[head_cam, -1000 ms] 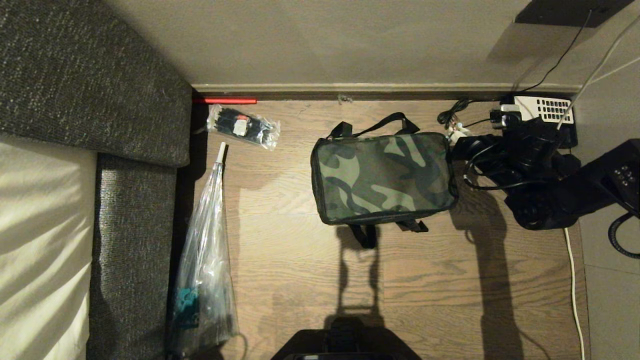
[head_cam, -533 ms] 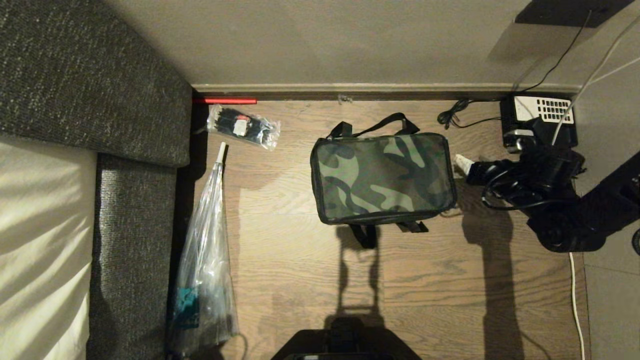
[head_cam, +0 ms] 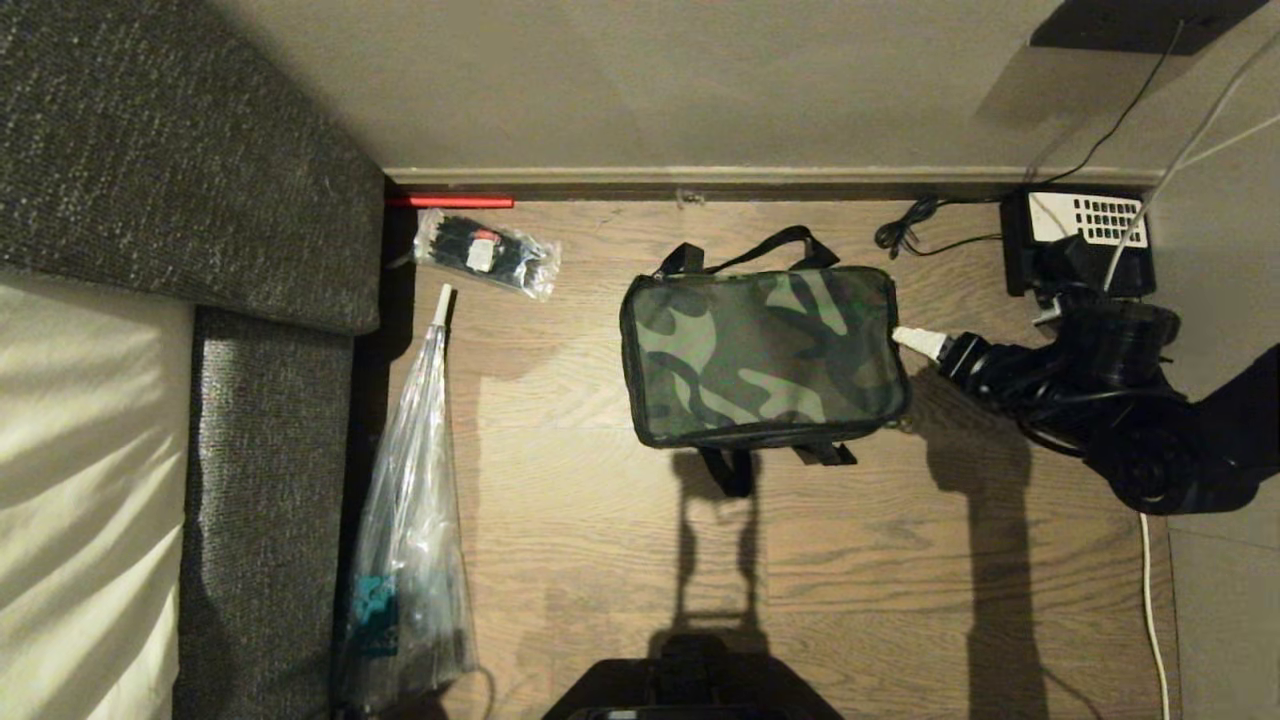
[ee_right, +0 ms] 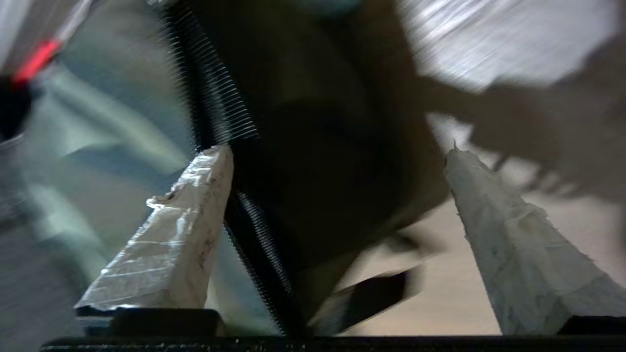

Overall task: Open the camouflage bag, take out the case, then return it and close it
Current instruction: Open the top of the storage box

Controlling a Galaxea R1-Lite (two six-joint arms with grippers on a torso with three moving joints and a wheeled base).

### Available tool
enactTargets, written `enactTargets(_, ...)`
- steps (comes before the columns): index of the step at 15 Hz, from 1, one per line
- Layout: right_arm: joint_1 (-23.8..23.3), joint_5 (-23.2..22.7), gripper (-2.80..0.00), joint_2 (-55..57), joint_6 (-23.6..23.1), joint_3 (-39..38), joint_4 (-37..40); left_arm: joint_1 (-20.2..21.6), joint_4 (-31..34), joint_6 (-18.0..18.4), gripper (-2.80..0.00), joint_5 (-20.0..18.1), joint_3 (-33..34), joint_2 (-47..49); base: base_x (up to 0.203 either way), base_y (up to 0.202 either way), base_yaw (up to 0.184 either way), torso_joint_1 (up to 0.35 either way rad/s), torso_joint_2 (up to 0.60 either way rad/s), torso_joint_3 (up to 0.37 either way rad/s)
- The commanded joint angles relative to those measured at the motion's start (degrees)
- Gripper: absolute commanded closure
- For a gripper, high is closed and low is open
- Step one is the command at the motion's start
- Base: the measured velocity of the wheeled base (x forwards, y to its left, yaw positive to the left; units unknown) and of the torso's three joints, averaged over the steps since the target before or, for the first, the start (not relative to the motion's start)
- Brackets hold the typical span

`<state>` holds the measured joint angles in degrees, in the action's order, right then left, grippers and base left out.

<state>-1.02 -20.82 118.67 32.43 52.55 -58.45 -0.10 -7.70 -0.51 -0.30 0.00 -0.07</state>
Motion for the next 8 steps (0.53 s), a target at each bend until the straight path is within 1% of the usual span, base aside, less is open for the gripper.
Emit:
enactTargets(1,0.96,-0.39,-2.8,-1.24,1.21,0.18,0.64,0.01,-0.12,-0.02,0.0,-0.05,2.29,0.07,0.0,0.0,0.0,0.0,0.0,0.0)
enactTargets(4,3.5,-0.53,-2.8,-2.84,6.79,0.45,3.42,0.01,-0.06,-0.02,0.0,-0.02,2.29,0.07,0.0,0.0,0.0,0.0,0.0,0.0)
enactTargets(6,3.92,-0.92,-2.8,-3.41,6.87,0.48,4.04,0.01,-0.11,-0.02,0.0,-0.05,2.29,0.07,0.0,0.0,0.0,0.0,0.0,0.0)
enactTargets(8,3.84,-2.95,-2.8,-5.62,7.16,0.47,6.91,0.01,-0.1,-0.02,0.0,-0.05,2.29,0.07,0.0,0.0,0.0,0.0,0.0,0.0)
